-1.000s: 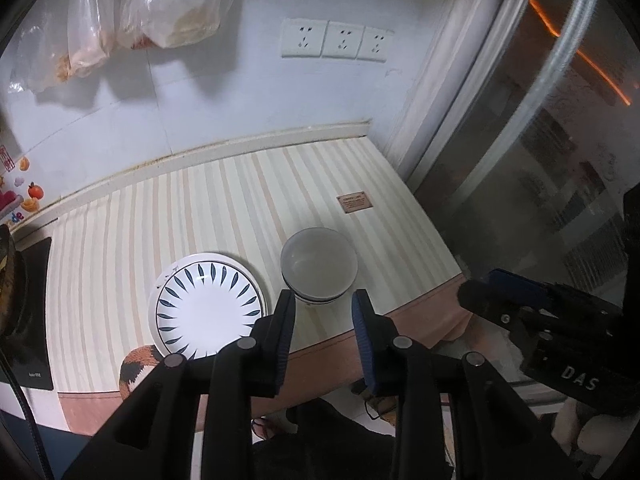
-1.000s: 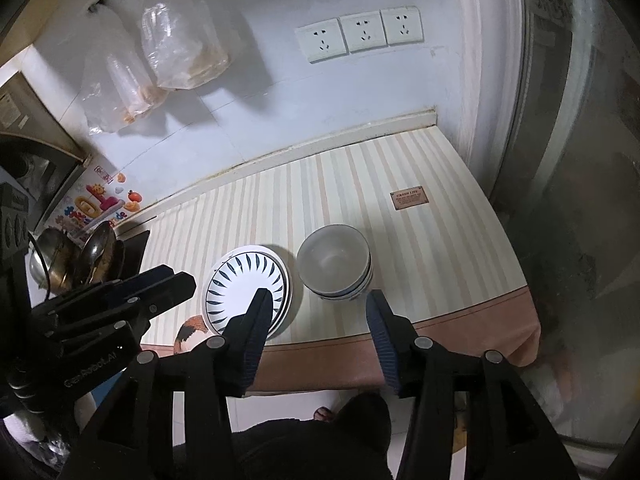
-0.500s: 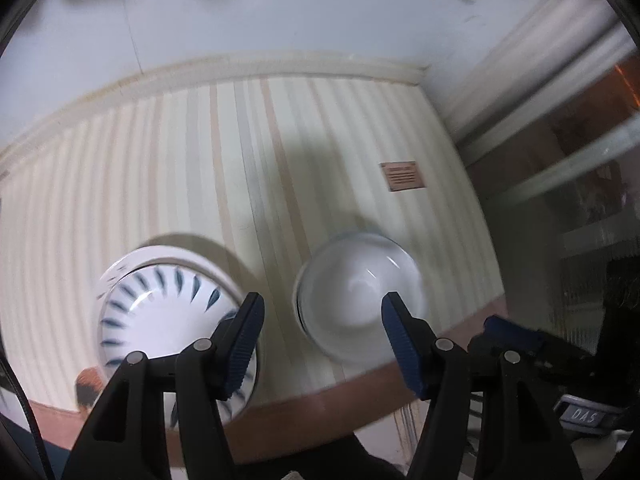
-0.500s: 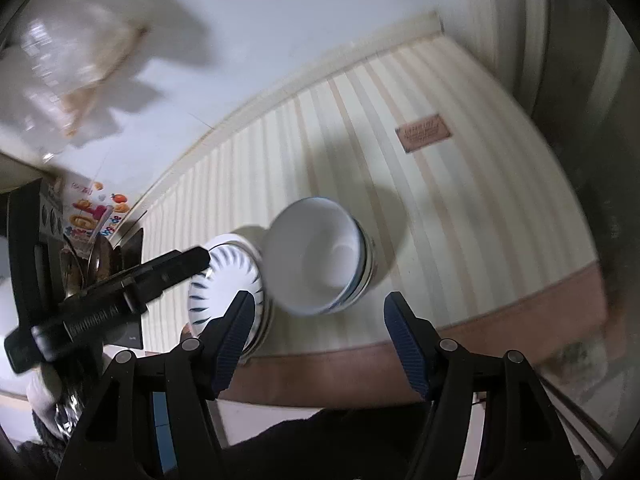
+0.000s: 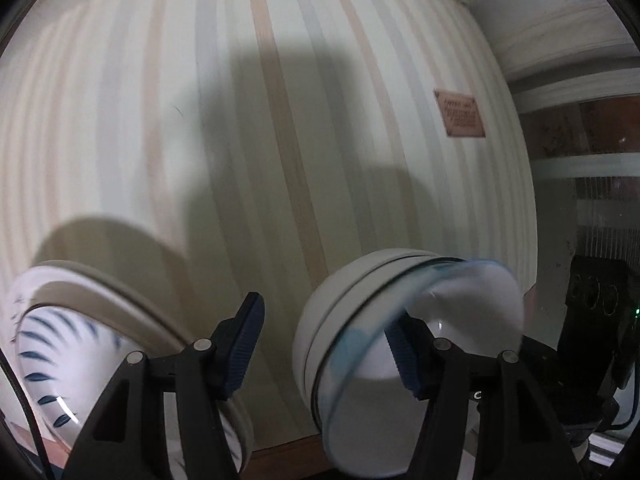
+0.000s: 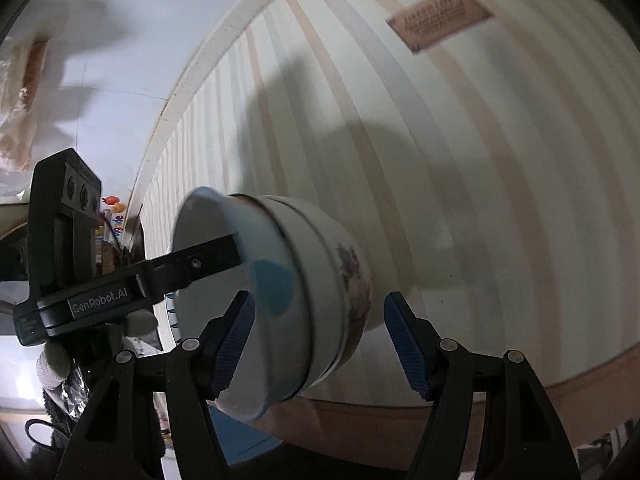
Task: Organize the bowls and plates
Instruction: 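Lift the bowl stack with both tools and carry it over the blue-leaf plate stack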
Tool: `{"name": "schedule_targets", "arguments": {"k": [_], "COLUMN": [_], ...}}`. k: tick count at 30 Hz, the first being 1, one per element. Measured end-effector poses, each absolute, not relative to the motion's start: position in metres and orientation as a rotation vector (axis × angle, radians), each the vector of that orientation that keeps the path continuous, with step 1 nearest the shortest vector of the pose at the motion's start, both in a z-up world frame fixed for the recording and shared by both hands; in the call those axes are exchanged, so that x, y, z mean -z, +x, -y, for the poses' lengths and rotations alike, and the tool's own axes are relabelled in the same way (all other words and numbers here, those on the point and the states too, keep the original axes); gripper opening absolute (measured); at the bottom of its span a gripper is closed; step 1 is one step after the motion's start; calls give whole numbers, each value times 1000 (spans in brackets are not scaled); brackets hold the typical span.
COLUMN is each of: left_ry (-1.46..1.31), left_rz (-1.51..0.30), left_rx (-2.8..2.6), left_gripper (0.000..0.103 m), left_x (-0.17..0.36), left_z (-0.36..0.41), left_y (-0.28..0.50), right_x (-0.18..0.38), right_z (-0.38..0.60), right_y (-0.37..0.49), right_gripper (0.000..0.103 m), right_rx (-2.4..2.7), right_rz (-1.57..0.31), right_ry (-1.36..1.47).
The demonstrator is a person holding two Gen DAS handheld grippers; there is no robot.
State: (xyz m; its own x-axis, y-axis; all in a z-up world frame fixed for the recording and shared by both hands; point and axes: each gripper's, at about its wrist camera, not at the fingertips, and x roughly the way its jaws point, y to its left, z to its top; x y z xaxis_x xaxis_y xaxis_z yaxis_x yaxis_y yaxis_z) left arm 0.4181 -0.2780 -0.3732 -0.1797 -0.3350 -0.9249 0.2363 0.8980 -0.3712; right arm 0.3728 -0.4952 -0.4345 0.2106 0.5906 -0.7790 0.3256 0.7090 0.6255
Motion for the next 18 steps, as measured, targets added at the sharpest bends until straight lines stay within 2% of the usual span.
{"name": "schedule_targets", "arguments": {"k": [6, 18], "left_ry": [-159, -179], "left_rz": [-1671, -1651], "left_rx": [598, 530], "left_gripper": [57, 57], "left_x": [378, 370], "left_z": [281, 274], "left_y": [415, 414], "right_x": [454, 457], "right_z": [487, 486], "right_y": [384, 387], "right_gripper": [56, 56], "right_rx": [-239, -220], "right_rz": [-1419, -1408], "right_ry": [819, 887]}}
